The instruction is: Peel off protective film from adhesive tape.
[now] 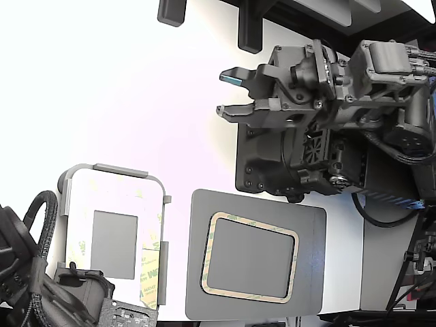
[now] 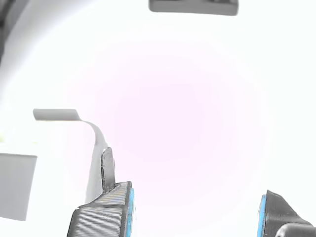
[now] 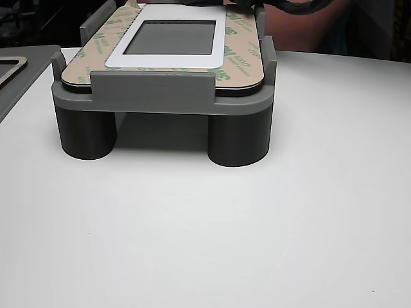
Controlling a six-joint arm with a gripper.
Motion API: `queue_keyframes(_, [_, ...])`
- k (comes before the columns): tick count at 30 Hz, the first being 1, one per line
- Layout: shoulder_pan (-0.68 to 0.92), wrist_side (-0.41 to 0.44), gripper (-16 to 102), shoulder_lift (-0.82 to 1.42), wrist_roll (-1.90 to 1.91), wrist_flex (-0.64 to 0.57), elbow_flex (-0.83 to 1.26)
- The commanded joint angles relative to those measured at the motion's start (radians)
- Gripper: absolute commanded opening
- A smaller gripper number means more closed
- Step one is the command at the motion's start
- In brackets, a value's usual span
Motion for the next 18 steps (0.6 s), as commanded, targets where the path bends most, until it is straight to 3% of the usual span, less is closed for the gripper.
queue_keyframes(1, [-0.023,0.017,92,0.044,0.012,-0.009,0.063])
queue_keyframes(3, [-0.028,0.038,74,0.041,0.015,-0.017,0.118])
queue_keyframes(6, [-0.028,0.048,73,0.048,0.012,-0.008,0.117])
queue_keyframes(8, [-0.026,0.023,82,0.049,-0.005,-0.006,0.117])
queue_keyframes(9, [-0.026,0.011,96,0.049,-0.012,-0.006,0.117])
queue_keyframes(10, [-0.026,0.006,100,0.049,-0.017,-0.005,0.117])
queue_keyframes(18, [-0.026,0.057,100,0.049,0.017,-0.006,0.117])
